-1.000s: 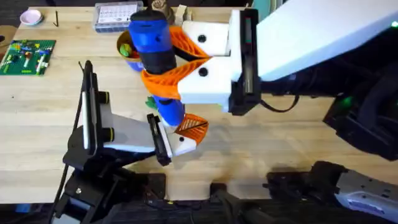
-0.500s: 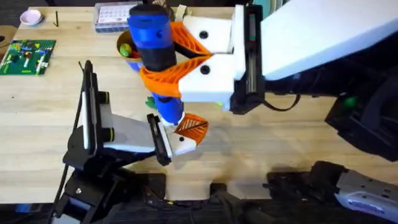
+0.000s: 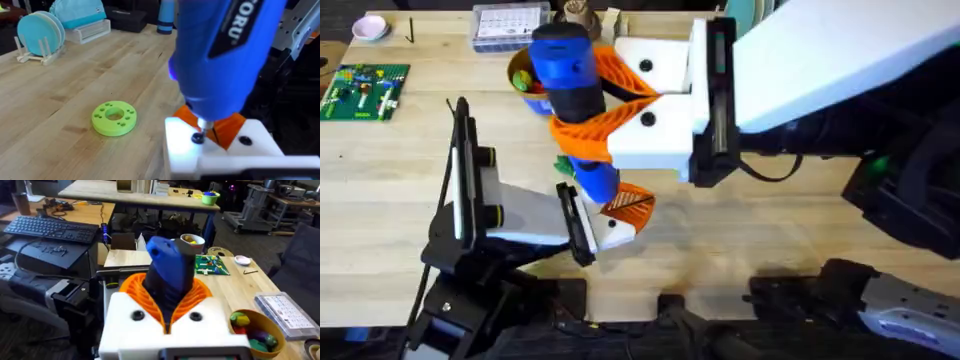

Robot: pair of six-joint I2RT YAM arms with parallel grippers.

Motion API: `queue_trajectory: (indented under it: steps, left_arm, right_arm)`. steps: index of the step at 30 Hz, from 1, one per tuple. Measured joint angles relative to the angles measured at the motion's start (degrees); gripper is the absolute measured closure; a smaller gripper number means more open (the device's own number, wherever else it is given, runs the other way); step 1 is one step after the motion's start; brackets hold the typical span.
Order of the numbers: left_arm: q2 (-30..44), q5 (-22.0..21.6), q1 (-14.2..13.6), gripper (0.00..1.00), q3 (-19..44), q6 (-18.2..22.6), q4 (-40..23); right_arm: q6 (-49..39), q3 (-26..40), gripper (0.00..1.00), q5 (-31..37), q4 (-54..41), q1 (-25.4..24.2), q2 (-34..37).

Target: Pick up the gripper from the table and insert it into the empty holder that is missing its gripper. Then pick up a screw, insert it into the mounting hole, and use the screwdriver to tighten it. Finally, clean up the table by picking up the vegetable and placing it into the bucket.

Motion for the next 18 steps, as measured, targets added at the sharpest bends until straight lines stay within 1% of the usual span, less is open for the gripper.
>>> queue_trajectory:
  steps: [5, 10, 18]
  left_arm:
    - [0.0, 0.0, 0.0, 0.997, 0.0, 0.0, 0.0]
    - [0.0, 0.0, 0.0, 0.997, 0.0, 0.0, 0.0]
    - [0.0, 0.0, 0.0, 0.997, 0.0, 0.0, 0.0]
  right_arm:
    - [0.0, 0.0, 0.980, 0.0, 0.4, 0.0, 0.0]
    - [0.0, 0.0, 0.980, 0.0, 2.9, 0.0, 0.0]
    - [0.0, 0.0, 0.980, 0.0, 2.7, 0.0, 0.0]
